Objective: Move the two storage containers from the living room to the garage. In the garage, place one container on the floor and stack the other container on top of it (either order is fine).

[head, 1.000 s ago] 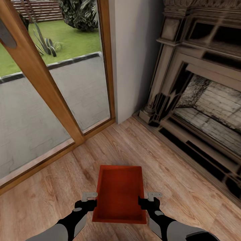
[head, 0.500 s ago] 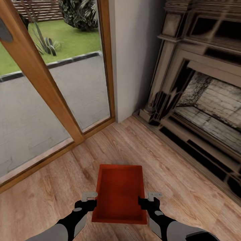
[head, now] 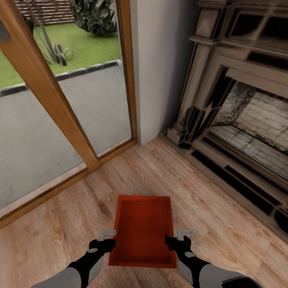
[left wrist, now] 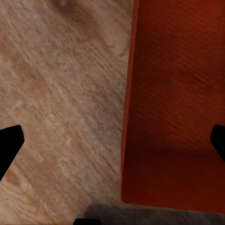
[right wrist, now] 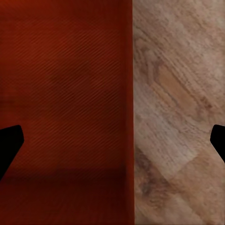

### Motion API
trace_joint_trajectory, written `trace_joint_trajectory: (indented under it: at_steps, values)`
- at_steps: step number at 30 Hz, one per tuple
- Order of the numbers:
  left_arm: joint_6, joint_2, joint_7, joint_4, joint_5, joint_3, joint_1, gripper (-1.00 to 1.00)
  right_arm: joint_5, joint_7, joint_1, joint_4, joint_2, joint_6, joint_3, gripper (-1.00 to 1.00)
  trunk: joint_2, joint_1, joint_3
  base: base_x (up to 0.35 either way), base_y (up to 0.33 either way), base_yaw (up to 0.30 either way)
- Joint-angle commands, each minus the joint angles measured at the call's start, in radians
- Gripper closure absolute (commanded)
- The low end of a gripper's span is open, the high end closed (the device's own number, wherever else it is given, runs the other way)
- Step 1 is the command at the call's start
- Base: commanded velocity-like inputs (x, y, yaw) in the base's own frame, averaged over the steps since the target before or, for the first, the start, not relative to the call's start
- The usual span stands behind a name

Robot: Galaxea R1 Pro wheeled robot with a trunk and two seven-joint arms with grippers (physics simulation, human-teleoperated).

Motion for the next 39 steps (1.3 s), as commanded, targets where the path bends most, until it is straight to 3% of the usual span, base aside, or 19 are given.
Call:
trace_joint_trajectory:
  at_steps: [1,39]
  values:
    - [-0.004,0.0,0.004,0.001,0.011,-0.008,-0.001,-1.0,-0.01,-0.002,-0.001,0.003,0.001,-0.005,0.008,-1.0,-0.008,0.004,-0.004,0.0,0.0,0.0]
    - [-0.005,-0.001,0.004,-0.004,0.009,-0.006,-0.001,-1.0,-0.013,-0.002,-0.001,0.003,-0.001,-0.003,0.008,-1.0,-0.274,0.15,-0.123,0.0,0.0,0.0]
